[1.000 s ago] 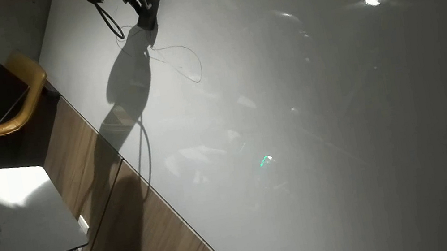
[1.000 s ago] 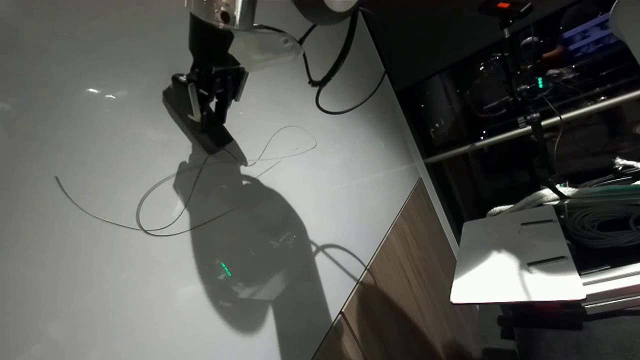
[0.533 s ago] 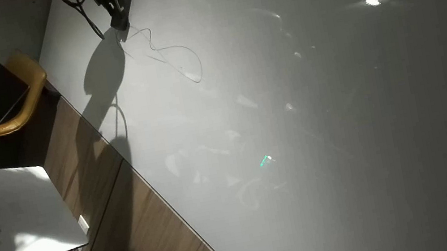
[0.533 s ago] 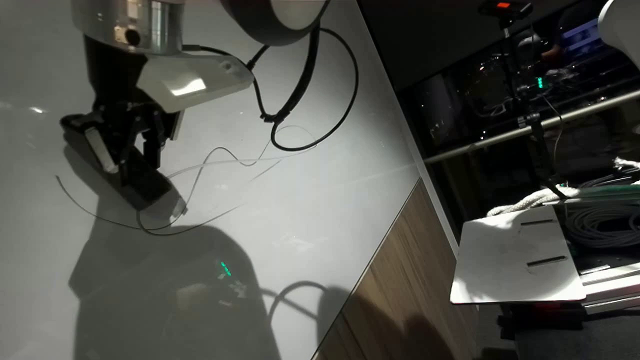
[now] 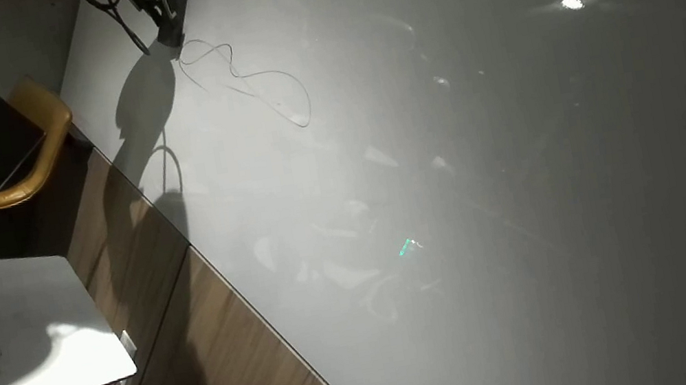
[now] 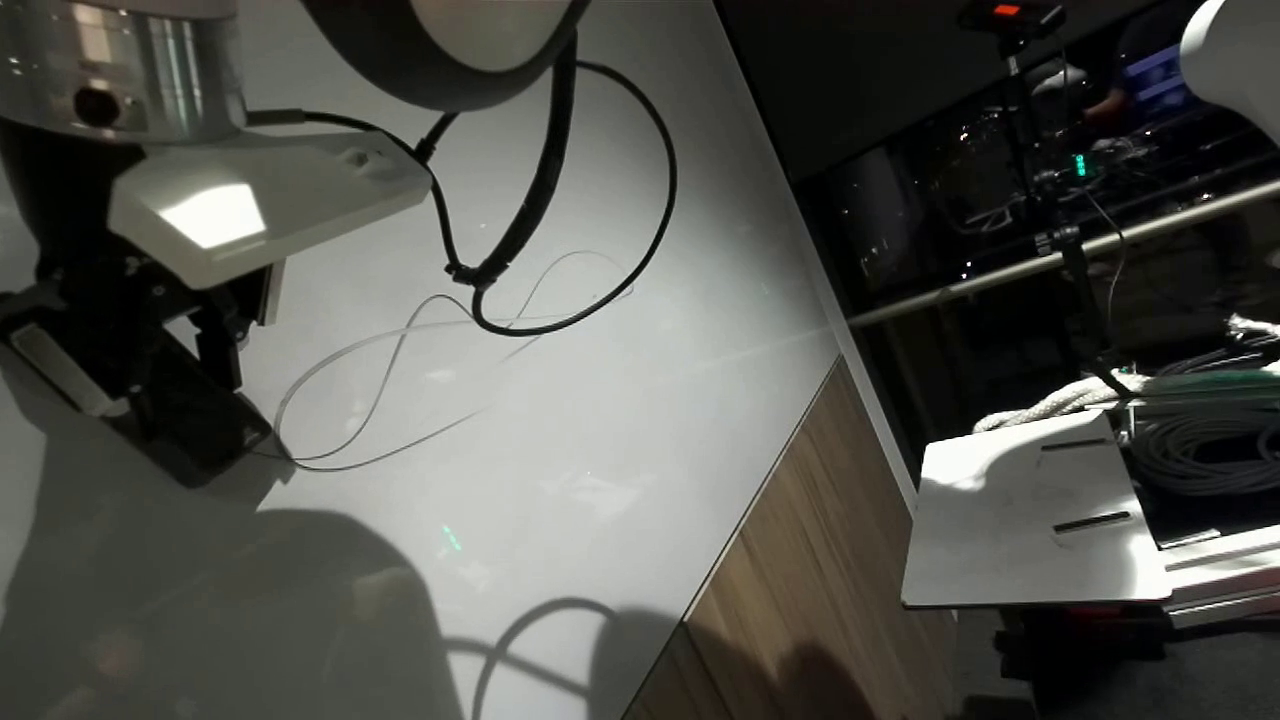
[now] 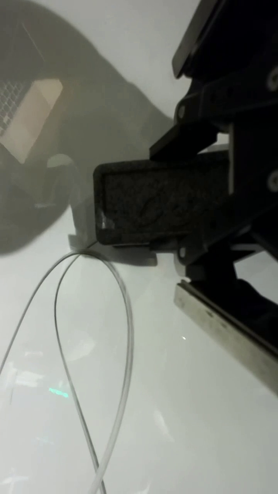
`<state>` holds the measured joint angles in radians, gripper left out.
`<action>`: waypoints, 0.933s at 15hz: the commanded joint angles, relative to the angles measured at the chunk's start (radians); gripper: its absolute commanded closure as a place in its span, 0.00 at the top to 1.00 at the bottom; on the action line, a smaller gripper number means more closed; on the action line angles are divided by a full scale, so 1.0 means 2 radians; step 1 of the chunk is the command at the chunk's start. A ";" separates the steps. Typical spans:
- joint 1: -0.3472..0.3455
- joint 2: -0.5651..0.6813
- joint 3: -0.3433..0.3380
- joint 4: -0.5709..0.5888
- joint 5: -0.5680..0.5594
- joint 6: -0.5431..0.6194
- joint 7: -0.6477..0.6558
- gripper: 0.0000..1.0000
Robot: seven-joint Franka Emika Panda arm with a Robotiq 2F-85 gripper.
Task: Use the duster to erase the markings on the whiteboard
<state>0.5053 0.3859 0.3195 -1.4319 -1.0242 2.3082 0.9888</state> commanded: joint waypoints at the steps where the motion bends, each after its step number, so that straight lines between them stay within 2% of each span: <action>1: -0.008 0.015 -0.030 0.024 0.001 0.011 -0.029 0.27; 3: -0.020 -0.003 -0.036 -0.005 0.007 0.021 -0.024 0.27; 4: -0.035 -0.013 -0.029 -0.023 0.002 0.025 -0.016 0.27; 9: -0.045 -0.068 -0.053 -0.107 0.001 0.019 0.015 0.27; 14: -0.078 -0.124 -0.066 -0.174 -0.006 0.020 0.039 0.27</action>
<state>0.4192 0.2007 0.2372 -1.7232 -0.9924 2.3144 1.0433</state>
